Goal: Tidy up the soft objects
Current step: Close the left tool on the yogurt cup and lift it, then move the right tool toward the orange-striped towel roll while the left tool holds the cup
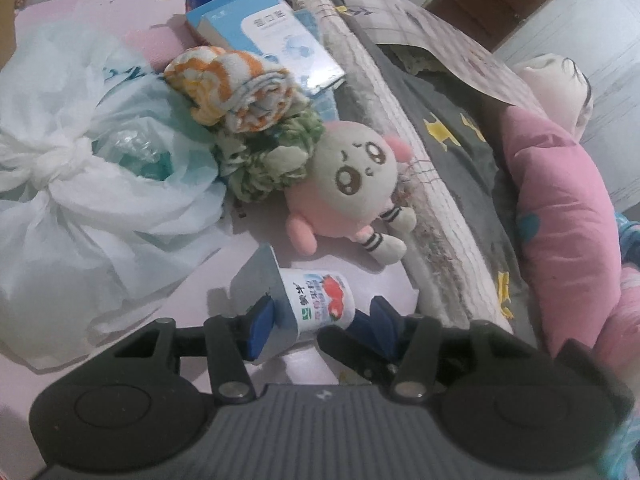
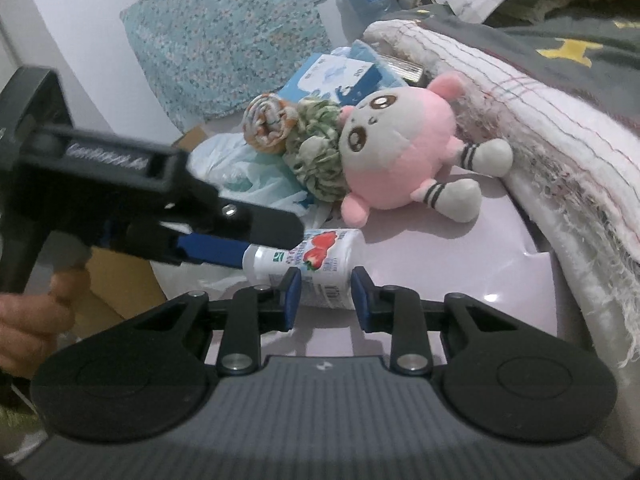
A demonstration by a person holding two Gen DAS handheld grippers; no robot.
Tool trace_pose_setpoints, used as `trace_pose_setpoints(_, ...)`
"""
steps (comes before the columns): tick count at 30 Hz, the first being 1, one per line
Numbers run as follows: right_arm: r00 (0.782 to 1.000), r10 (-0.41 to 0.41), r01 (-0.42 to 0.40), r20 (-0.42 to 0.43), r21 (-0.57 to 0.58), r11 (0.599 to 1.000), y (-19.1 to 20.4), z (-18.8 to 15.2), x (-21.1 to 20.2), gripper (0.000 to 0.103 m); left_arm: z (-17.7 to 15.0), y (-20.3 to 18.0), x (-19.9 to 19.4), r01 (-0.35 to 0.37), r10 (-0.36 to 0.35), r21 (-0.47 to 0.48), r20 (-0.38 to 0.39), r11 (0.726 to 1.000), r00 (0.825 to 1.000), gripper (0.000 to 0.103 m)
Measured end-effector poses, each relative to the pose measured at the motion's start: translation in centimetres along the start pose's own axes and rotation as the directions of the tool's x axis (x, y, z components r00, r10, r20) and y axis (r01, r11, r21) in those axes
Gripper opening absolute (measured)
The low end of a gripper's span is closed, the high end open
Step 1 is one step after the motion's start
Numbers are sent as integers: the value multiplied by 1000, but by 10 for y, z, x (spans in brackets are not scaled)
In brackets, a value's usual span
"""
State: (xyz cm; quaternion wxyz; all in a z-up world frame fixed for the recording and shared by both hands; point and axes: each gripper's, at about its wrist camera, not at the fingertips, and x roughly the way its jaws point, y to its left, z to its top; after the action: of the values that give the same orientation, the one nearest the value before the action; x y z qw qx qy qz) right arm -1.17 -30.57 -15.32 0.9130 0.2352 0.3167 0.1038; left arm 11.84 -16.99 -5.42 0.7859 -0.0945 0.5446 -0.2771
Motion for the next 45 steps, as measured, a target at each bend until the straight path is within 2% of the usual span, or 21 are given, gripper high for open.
trace_pose_setpoints(7,997,72,-72,6,156,985,-28,-3,0,27,5,-29,1,-5,3,86,29,996,1000,57)
trace_pose_setpoints(15,999,36,-36,4,224,974,-43,-5,-3,27,2,-53,16,55,-54,155,-12,986,998,57)
trace_pose_setpoints(23,999,-22,14,36,221,975,-53,-3,-23,29,-11,-61,-1,-5,-9,281,46,960,999,61)
trace_pose_setpoints(27,996,-76,63,53,206,976,-58,0,-40,31,-18,-57,-21,-73,35,359,111,931,993,70)
trace_pose_setpoints(30,995,-46,23,86,248,969,-66,9,-47,32,-22,-55,-20,-105,65,403,112,909,992,76)
trace_pose_setpoints(35,992,53,-84,114,292,953,-66,28,-36,35,-24,-54,8,-129,105,429,80,894,991,76)
trace_pose_setpoints(40,992,83,-106,92,288,952,-55,39,-14,36,-27,-63,29,-197,146,500,141,843,979,73)
trace_pose_setpoints(42,992,100,-120,79,299,947,-53,40,-7,37,-25,-64,33,-201,143,505,152,839,978,69)
trace_pose_setpoints(45,992,111,-126,65,306,943,-49,40,-1,37,-22,-58,33,-204,149,479,151,853,977,63)
